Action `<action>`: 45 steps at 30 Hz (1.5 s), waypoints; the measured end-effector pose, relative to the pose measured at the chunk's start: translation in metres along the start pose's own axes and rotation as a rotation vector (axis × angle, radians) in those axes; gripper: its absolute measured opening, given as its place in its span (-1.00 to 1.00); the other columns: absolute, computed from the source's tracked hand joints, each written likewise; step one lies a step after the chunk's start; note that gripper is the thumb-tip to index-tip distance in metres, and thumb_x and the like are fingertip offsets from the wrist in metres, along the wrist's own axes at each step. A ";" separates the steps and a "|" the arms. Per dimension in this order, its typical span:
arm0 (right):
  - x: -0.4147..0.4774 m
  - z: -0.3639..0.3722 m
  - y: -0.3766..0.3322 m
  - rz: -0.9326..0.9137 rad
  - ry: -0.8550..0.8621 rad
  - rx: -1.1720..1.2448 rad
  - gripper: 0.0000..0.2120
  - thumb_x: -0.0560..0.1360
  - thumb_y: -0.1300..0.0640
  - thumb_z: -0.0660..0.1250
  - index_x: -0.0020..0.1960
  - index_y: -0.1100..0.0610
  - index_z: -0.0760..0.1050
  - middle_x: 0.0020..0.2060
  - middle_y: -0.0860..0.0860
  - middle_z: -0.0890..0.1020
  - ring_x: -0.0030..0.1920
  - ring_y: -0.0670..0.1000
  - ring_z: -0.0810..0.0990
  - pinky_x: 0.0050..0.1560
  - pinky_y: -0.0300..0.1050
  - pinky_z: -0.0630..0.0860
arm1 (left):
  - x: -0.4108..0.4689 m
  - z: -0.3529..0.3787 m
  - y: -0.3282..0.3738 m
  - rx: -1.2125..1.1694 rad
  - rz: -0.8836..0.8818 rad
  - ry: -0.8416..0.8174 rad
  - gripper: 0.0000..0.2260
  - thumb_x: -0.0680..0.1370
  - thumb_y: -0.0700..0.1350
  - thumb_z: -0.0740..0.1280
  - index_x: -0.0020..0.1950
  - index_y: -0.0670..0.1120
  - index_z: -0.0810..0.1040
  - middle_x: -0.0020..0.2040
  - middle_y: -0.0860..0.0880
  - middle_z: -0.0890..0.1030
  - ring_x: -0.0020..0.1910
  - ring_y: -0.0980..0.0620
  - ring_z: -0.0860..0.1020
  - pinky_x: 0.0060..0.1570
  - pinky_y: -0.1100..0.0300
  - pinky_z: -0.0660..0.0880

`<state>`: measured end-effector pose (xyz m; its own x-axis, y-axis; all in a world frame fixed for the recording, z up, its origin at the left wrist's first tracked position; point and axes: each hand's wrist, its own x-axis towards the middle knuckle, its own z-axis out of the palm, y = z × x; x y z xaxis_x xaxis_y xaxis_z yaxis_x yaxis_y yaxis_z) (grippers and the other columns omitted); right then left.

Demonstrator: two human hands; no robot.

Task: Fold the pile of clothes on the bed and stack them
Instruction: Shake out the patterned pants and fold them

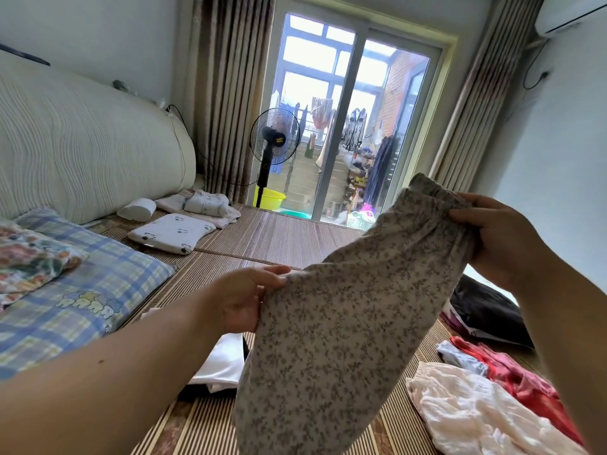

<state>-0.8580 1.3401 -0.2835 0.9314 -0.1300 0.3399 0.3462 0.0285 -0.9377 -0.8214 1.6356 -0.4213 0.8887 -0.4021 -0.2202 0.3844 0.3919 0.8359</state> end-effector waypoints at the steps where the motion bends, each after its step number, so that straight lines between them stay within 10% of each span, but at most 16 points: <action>1: 0.000 0.000 0.000 0.001 0.003 0.006 -0.77 0.52 0.40 0.15 -0.02 0.19 0.54 -0.11 0.12 0.63 -0.11 0.08 0.61 0.02 0.04 0.57 | -0.001 0.001 0.000 0.046 -0.014 0.031 -0.82 0.28 -0.21 0.39 -0.16 -0.05 0.66 -0.14 -0.08 0.56 -0.19 -0.08 0.57 -0.19 0.02 0.51; 6: 0.001 0.005 0.000 -0.001 -0.003 0.016 -0.75 0.52 0.40 0.16 0.03 0.20 0.55 -0.08 0.14 0.64 -0.10 0.10 0.63 0.01 0.02 0.60 | -0.002 -0.001 -0.007 0.339 -0.130 0.083 -0.86 0.46 -0.24 0.34 -0.07 -0.01 0.58 -0.24 0.02 0.56 -0.21 0.06 0.44 -0.21 0.17 0.27; 13: 0.002 0.017 -0.003 -0.015 -0.044 0.027 -0.73 0.51 0.42 0.15 0.06 0.21 0.56 -0.10 0.14 0.66 -0.14 0.07 0.66 -0.15 -0.08 0.65 | 0.007 0.013 -0.041 0.196 -0.445 -0.304 -0.79 0.55 0.04 0.17 0.13 0.05 0.47 -0.33 0.01 0.54 -0.42 0.12 0.43 -0.38 0.26 0.21; 17: 0.002 0.014 -0.003 -0.014 -0.044 0.003 -0.74 0.52 0.41 0.15 0.02 0.19 0.57 -0.14 0.11 0.66 -0.17 0.05 0.66 -0.20 -0.11 0.65 | 0.015 0.025 -0.053 0.006 -0.371 -0.195 -0.92 0.48 -0.08 0.29 -0.20 -0.05 0.49 -0.46 0.09 0.38 -0.54 0.19 0.31 -0.48 0.37 0.16; 26: 0.003 -0.006 0.007 0.015 0.040 -0.020 -0.74 0.52 0.39 0.18 0.09 0.19 0.55 -0.06 0.12 0.64 -0.07 0.10 0.63 0.01 0.03 0.59 | -0.003 0.020 -0.031 0.019 -0.154 -0.363 -0.56 0.33 -0.28 0.49 0.16 0.01 0.57 -0.21 -0.05 0.59 -0.49 0.16 0.43 -0.51 0.35 0.27; 30: 0.003 -0.008 0.007 0.006 0.011 0.014 -0.75 0.50 0.41 0.18 0.01 0.19 0.57 -0.13 0.11 0.66 -0.13 0.06 0.65 -0.07 -0.04 0.64 | 0.004 0.028 -0.028 -0.007 -0.082 -0.189 -0.80 0.43 -0.27 0.33 -0.19 -0.01 0.69 -0.37 0.07 0.50 -0.60 0.24 0.27 -0.60 0.44 0.11; 34: 0.002 -0.011 0.010 -0.011 0.001 -0.068 -0.75 0.48 0.43 0.21 -0.07 0.17 0.59 -0.25 0.07 0.68 -0.24 0.02 0.66 -0.23 -0.13 0.64 | 0.013 0.021 -0.030 0.158 -0.018 0.143 -0.86 0.52 -0.29 0.31 -0.12 -0.06 0.58 -0.43 0.02 0.51 -0.65 0.19 0.27 -0.68 0.43 0.07; 40: 0.003 -0.008 0.015 -0.010 0.007 -0.095 -0.77 0.47 0.43 0.23 -0.05 0.19 0.59 -0.21 0.10 0.68 -0.24 0.02 0.67 -0.25 -0.12 0.60 | 0.011 0.000 -0.028 0.691 0.344 0.500 -0.89 0.24 -0.17 0.47 -0.29 -0.11 0.59 -0.38 -0.06 0.61 -0.39 0.00 0.55 -0.41 0.18 0.47; 45: 0.004 -0.011 0.007 -0.035 0.027 -0.108 -0.79 0.49 0.41 0.23 -0.03 0.20 0.58 -0.18 0.12 0.65 -0.20 0.05 0.65 -0.14 -0.06 0.60 | -0.005 -0.004 -0.015 1.212 0.608 0.442 -0.80 0.22 0.07 0.37 -0.42 -0.05 0.52 -0.35 0.00 0.53 -0.26 0.00 0.51 -0.27 0.14 0.38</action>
<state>-0.8530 1.3294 -0.2894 0.9152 -0.1556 0.3717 0.3628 -0.0829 -0.9282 -0.8309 1.6351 -0.4351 0.9254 -0.0558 0.3749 -0.3260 -0.6221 0.7119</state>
